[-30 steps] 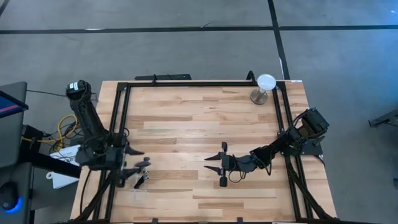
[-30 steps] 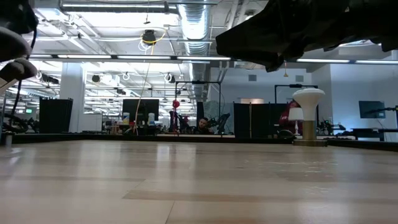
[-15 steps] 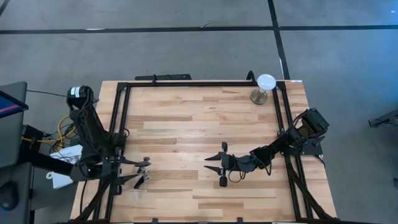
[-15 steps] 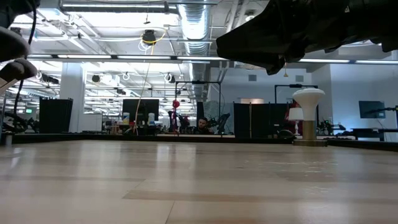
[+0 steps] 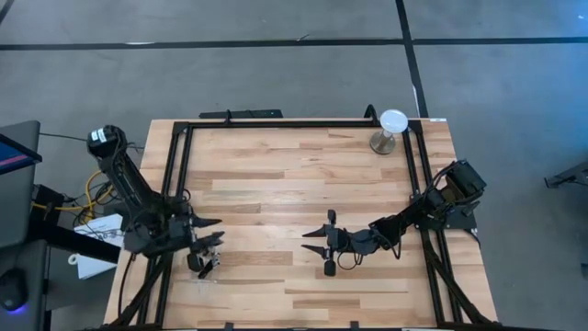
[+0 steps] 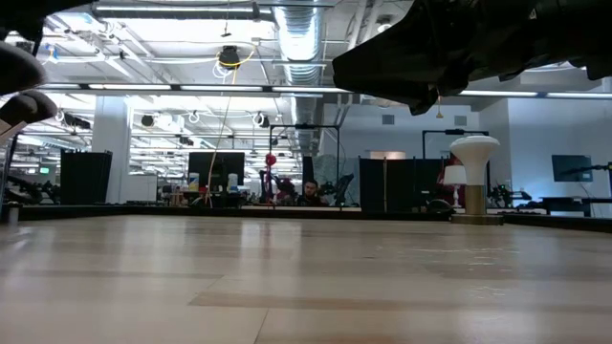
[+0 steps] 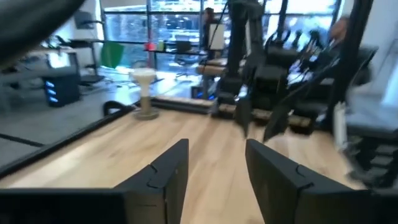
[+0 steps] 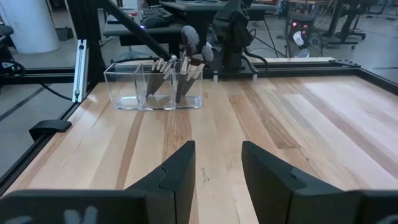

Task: Put items in baskets/containers
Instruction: Return to home position

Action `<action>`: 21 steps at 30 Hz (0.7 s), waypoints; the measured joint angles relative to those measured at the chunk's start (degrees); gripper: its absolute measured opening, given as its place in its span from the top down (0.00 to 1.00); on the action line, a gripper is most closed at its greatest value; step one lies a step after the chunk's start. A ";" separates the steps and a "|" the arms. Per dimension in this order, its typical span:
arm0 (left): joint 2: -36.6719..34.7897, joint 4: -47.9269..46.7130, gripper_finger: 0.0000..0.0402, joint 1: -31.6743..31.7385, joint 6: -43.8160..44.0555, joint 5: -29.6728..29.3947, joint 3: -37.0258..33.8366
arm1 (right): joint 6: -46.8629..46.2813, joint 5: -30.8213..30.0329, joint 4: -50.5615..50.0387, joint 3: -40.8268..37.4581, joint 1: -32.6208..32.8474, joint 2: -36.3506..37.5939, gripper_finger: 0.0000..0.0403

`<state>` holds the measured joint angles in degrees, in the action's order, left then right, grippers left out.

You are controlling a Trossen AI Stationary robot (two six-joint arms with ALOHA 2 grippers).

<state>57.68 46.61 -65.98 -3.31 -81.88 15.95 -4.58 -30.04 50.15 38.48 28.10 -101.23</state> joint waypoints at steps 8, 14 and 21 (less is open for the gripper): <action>2.12 -0.09 0.70 15.05 2.30 23.88 0.95 | 0.02 0.00 0.02 0.00 0.00 0.00 0.70; 4.35 -0.04 0.76 27.23 1.46 33.21 0.95 | 0.44 0.00 0.02 0.00 0.00 0.00 0.70; 3.40 0.52 0.79 32.38 2.19 36.31 0.95 | 0.55 0.00 0.02 0.00 0.00 0.00 0.70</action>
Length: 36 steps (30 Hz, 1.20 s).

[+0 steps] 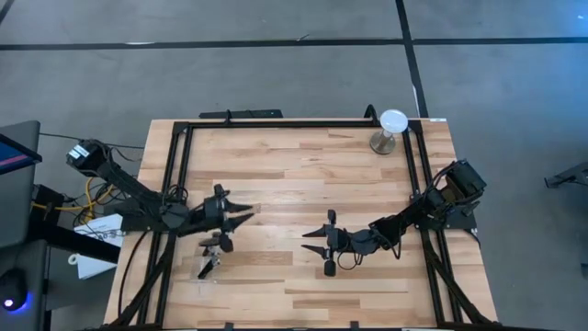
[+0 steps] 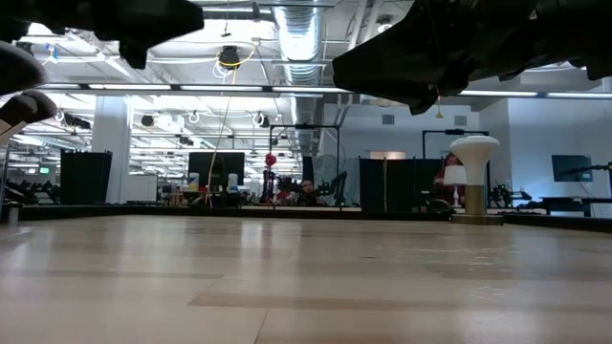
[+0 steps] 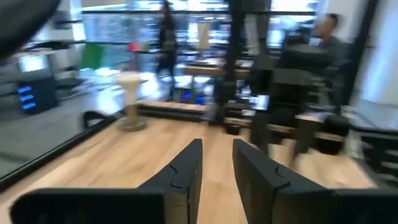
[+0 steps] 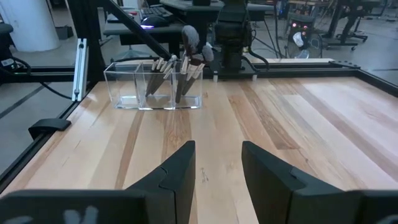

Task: Put items in baskets/containers
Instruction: Return to home position

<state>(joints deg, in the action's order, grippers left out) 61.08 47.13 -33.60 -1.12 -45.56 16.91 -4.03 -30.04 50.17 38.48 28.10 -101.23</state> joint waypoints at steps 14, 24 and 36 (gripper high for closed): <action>-4.02 10.18 0.98 7.57 -3.79 26.01 -7.47 | 0.63 0.00 0.28 0.00 -0.10 -0.02 0.70; -4.00 13.11 0.99 13.86 0.59 29.14 -9.46 | 6.59 4.15 0.50 0.00 -5.89 5.24 0.82; -1.21 13.38 0.99 19.97 1.77 31.07 -7.87 | 7.06 23.99 -15.19 -0.70 -24.68 16.44 0.97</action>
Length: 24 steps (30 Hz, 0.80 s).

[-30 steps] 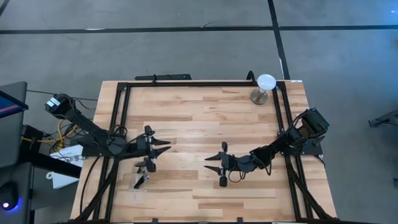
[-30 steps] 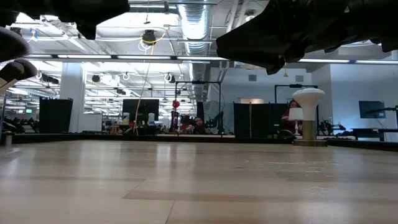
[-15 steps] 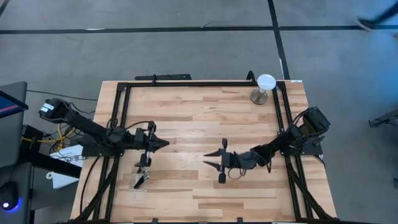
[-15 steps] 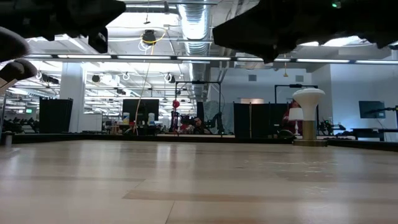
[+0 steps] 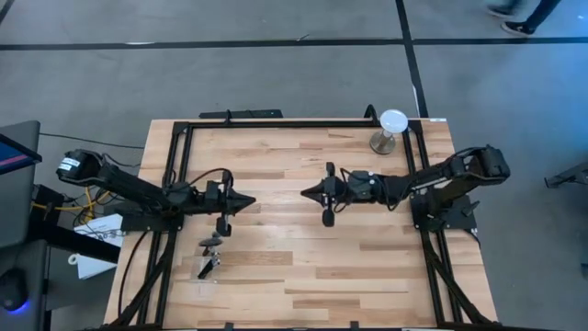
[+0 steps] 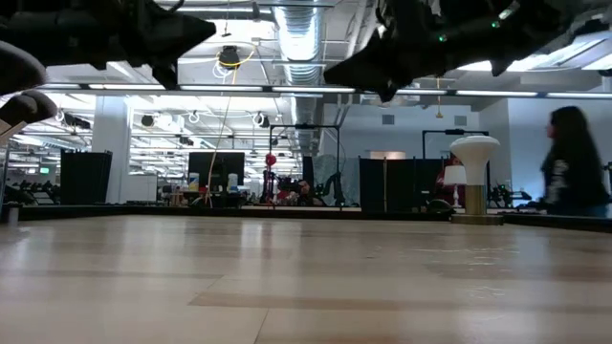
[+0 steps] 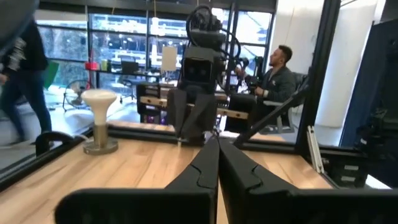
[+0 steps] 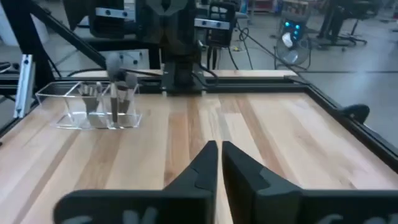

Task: Put items in baskets/containers
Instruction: Return to home position

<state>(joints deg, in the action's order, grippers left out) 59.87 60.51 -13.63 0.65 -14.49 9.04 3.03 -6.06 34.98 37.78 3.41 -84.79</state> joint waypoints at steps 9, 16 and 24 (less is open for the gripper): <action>-1.21 -0.56 0.99 -1.27 0.07 0.27 -0.18 | -1.51 -2.34 2.63 -10.78 0.88 10.13 0.98; -11.90 -1.15 0.99 -2.52 -0.39 0.21 -6.39 | -0.68 -3.05 12.37 -25.00 3.04 22.58 1.00; -25.14 -9.97 0.99 -2.71 -0.16 3.86 -8.72 | -0.59 -3.19 11.99 -33.60 2.35 34.60 1.00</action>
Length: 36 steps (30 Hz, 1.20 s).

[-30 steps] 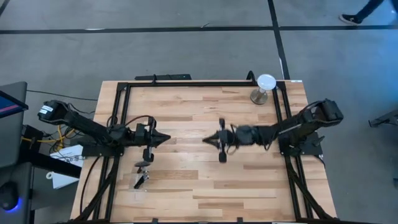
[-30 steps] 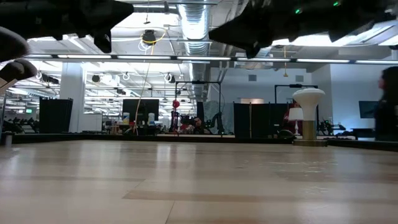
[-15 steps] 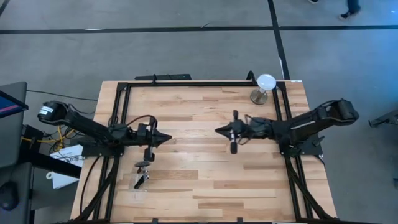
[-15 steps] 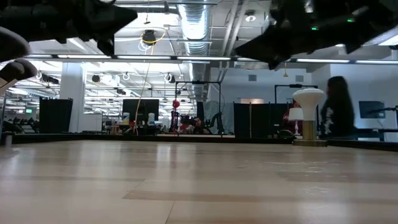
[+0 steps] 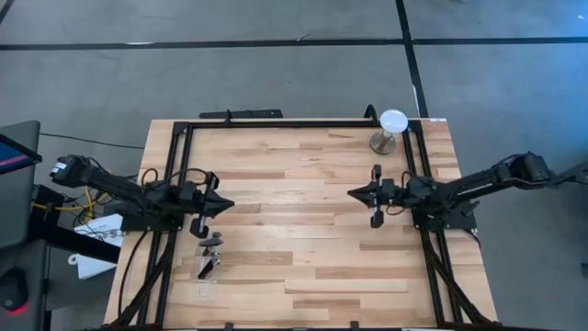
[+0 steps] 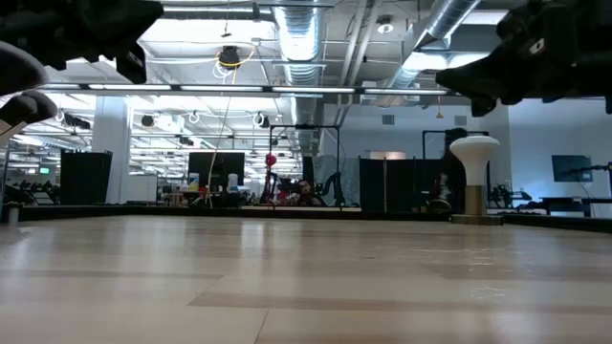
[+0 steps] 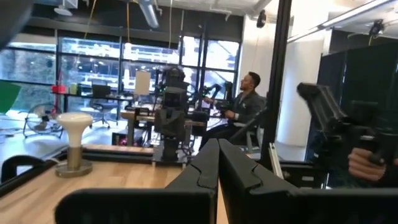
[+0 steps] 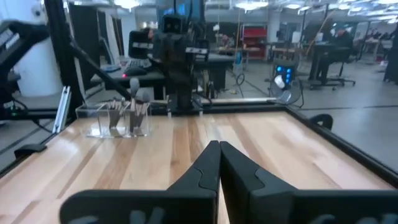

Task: Put items in baskets/containers
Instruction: Return to home position

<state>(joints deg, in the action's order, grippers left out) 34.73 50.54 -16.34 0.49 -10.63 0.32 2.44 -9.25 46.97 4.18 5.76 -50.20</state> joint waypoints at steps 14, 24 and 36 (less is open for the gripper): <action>-16.24 -17.74 0.99 -0.61 0.29 -1.78 0.00 | -1.43 -1.12 -17.50 -3.72 -0.11 22.18 1.00; -26.12 -29.42 0.99 -0.22 -3.34 -1.77 0.00 | -0.49 -1.12 -31.63 -3.75 -0.14 35.83 1.00; -34.72 -39.94 0.99 0.04 -1.70 -1.30 0.24 | 1.09 -1.02 -50.65 -1.39 4.32 50.03 1.00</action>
<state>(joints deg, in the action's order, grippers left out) 0.01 10.61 -16.29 -1.21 -11.93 0.55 3.53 -10.26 -3.68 2.79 10.09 -0.16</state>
